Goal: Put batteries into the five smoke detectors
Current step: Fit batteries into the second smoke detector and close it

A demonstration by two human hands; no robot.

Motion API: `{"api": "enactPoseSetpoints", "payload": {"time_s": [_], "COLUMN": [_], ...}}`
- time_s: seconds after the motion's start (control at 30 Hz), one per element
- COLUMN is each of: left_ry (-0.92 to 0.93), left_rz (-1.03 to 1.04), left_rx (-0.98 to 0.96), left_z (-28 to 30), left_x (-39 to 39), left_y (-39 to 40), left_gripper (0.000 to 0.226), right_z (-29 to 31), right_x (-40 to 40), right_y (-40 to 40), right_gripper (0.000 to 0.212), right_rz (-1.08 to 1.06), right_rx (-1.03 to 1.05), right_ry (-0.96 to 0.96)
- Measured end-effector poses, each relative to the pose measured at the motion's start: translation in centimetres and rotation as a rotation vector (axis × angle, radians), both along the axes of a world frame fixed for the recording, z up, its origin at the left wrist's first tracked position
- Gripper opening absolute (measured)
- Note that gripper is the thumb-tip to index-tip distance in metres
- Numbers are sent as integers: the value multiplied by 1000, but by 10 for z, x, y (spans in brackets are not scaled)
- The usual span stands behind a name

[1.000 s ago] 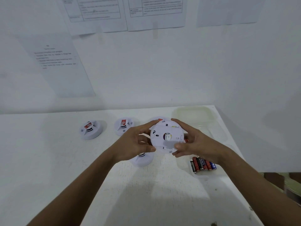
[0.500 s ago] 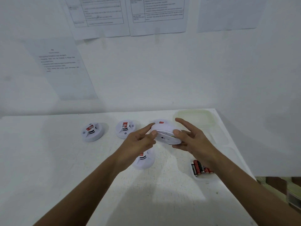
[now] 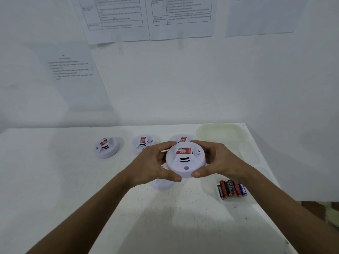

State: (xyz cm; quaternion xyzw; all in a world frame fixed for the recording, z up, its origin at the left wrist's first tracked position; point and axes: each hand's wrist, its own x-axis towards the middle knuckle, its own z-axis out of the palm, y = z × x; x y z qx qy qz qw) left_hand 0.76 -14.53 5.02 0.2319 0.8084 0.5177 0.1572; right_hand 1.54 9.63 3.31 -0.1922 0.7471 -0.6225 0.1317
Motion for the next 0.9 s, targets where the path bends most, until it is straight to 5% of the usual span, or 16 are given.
{"api": "enactPoseSetpoints", "payload": {"time_s": [0.23,0.43,0.9], "left_ry": [169,259,151], "left_rz": [99,181,143], "left_rx": [-96,-141,-67], "left_z": [-10,-24,-30], "left_x": [2,5,10], "left_y": [-6,-9,-2], "left_gripper": [85,70,72], "right_z": [-13,-23,-36], "right_x": [-1,-2,-9], "right_y": [-4,-7,-12], "right_gripper": [91,94,95], "right_rz": [-24,-15,-86], "right_rx": [162,172,127], "right_ry": [92,103,139]}}
